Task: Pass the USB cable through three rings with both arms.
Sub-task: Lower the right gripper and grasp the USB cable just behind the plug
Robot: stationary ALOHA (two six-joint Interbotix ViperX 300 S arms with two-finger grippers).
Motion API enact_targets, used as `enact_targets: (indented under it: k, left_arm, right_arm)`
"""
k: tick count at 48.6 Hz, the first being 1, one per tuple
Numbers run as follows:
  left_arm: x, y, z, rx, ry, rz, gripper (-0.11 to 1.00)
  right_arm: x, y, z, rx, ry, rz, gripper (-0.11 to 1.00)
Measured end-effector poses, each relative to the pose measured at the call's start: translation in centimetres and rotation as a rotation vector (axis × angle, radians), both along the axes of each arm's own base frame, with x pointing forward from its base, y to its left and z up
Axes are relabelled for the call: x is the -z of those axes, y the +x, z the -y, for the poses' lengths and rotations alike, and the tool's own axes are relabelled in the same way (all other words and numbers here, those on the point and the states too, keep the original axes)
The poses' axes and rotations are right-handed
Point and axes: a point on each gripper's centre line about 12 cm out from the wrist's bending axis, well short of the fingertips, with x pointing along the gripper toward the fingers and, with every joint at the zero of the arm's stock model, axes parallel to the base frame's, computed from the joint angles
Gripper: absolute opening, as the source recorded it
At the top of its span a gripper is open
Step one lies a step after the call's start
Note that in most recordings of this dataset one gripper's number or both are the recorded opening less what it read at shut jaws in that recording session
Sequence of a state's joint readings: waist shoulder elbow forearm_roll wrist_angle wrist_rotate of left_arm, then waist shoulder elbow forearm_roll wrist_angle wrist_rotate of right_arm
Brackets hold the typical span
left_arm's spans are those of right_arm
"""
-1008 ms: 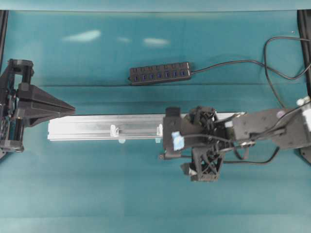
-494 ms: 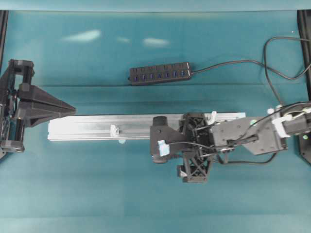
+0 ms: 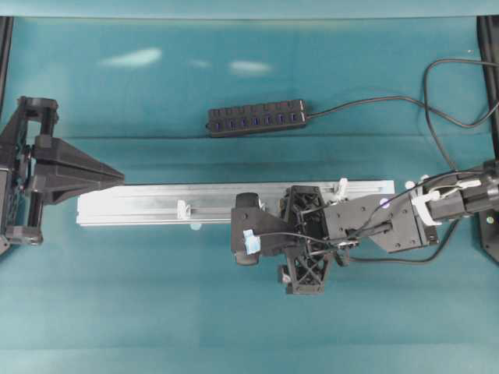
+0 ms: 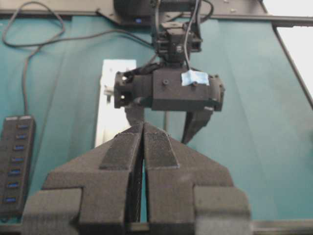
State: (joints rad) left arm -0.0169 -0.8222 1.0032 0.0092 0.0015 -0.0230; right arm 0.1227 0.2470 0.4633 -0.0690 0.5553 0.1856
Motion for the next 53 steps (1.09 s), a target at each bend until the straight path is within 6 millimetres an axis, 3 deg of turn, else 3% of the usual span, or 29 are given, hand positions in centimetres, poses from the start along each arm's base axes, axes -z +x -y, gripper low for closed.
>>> enact_targets:
  k: [12,21,46,53]
  left_arm:
    - [-0.1,0.0,0.0,-0.001,0.003,0.002,0.02]
    - [-0.1,0.0,0.0,-0.001,0.003,0.002,0.02]
    - [-0.1,0.0,-0.3,-0.013,0.003,0.002,0.02]
    - [-0.2,0.0,-0.3,-0.013,0.003,0.005,0.02]
  right_arm:
    - [0.2,0.0,-0.2,-0.002,-0.001,-0.015,0.10]
    - [0.2,0.1,-0.2,0.000,0.000,-0.015,-0.05]
    - [-0.3,0.0,0.0,0.007,-0.001,-0.026,-0.06]
    - [-2.4,0.2,0.3,0.012,0.001,0.025,-0.06]
